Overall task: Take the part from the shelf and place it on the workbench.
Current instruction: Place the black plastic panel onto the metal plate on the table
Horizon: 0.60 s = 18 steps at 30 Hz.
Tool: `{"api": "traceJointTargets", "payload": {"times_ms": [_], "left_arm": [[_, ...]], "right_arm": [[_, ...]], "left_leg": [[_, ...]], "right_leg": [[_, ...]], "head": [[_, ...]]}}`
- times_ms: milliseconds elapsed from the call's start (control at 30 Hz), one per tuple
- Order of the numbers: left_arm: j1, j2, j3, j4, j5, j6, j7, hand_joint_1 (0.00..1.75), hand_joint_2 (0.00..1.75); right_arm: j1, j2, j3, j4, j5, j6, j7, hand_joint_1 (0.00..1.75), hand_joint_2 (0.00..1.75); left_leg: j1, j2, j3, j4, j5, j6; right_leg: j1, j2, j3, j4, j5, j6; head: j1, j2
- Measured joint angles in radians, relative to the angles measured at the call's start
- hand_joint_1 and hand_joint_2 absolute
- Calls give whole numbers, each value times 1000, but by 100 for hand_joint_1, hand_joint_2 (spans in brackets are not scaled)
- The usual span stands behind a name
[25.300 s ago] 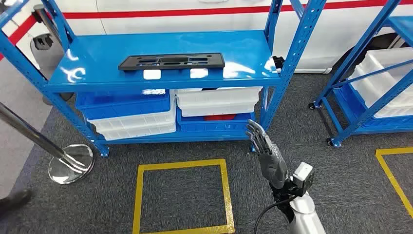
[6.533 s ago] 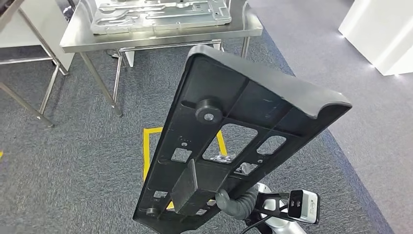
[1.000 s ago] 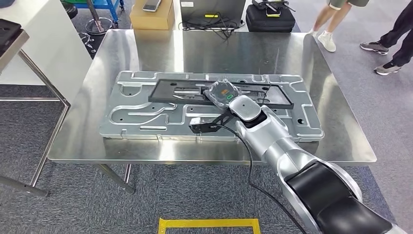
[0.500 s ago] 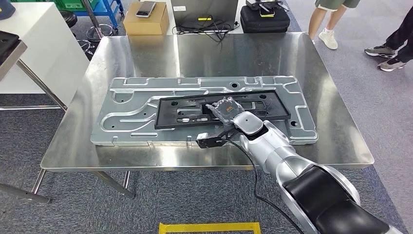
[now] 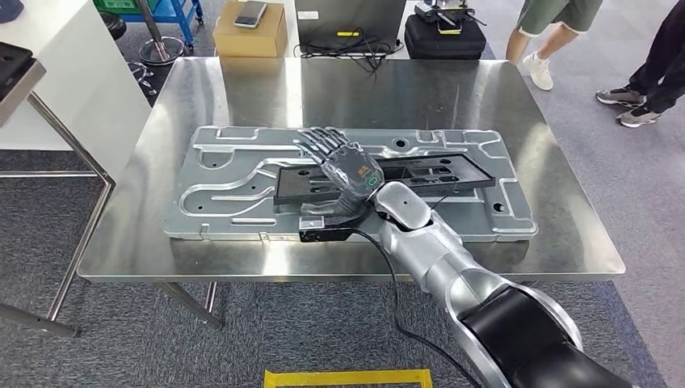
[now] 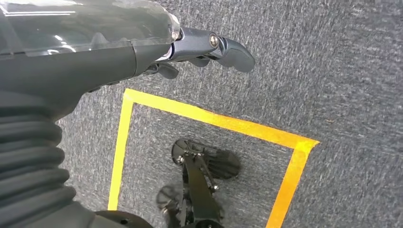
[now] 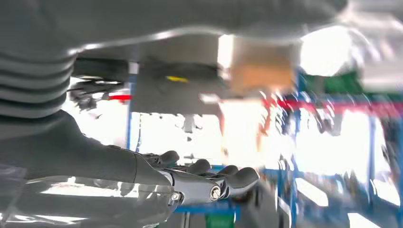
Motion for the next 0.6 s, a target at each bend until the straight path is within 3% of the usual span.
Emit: {"api": "traceJointTargets", "payload": {"times_ms": [33,67,133,200,267,367,500,533,567,600], "left_arm": [[1,0,0,0,2,-2,0,0,0],[2,-1,0,0,4,-3,1,0,0],[3,-3,0,0,8,-5,2,0,0],[3,-6,0,0,11,-7,3,0,0],[5,-8,0,0,14,-10,5,0,0],[11,-9,0,0,27,-22,6,0,0],[18,-11,0,0,49,-32,-8,0,0],[20,-12,0,0,52,-33,-12,0,0],[24,-13,0,0,55,-35,-15,0,0],[28,-14,0,0,57,-36,-18,0,0]], "right_arm": [[27,0,-3,-49,-36,-4,-19,0,0],[53,-2,-5,-104,-72,-6,-32,0,0],[101,-12,-9,-219,-140,-10,-46,0,0],[151,-28,-15,-339,-208,-22,-61,0,0],[215,-50,-27,-455,-271,-41,-73,0,0],[326,-85,-75,-645,-358,-70,-93,0,0],[532,-122,-229,-879,-421,-81,-138,0,0],[586,-129,-280,-923,-430,-81,-155,0,0],[637,-135,-335,-961,-441,-81,-174,0,0],[685,-138,-393,-996,-454,-81,-189,0,0]], "left_leg": [[0,-1,0,1,-1,0],[0,-3,1,2,-1,-1],[-1,-5,1,6,-5,-4],[-5,-6,0,10,-9,-12],[-6,-6,1,9,-11,-22],[-4,-3,-4,33,-35,-37],[-1,0,-101,262,-151,-49],[0,0,-114,292,-158,-50],[1,1,-109,286,-147,-50],[2,1,-84,238,-119,-49]], "right_leg": [[0,0,-6,14,5,0],[-1,0,6,-13,28,-2],[2,-1,70,-147,91,-12],[7,-3,118,-249,122,-21],[12,-3,126,-267,123,-26],[4,-4,136,-280,127,-40],[2,-14,145,-285,123,-48],[3,-16,145,-284,122,-48],[3,-17,146,-283,122,-47],[3,-16,146,-281,121,-45]], "head": [[0,0],[0,0],[0,0],[0,0],[0,0],[0,0],[0,0],[0,0],[0,0],[0,0]]}}
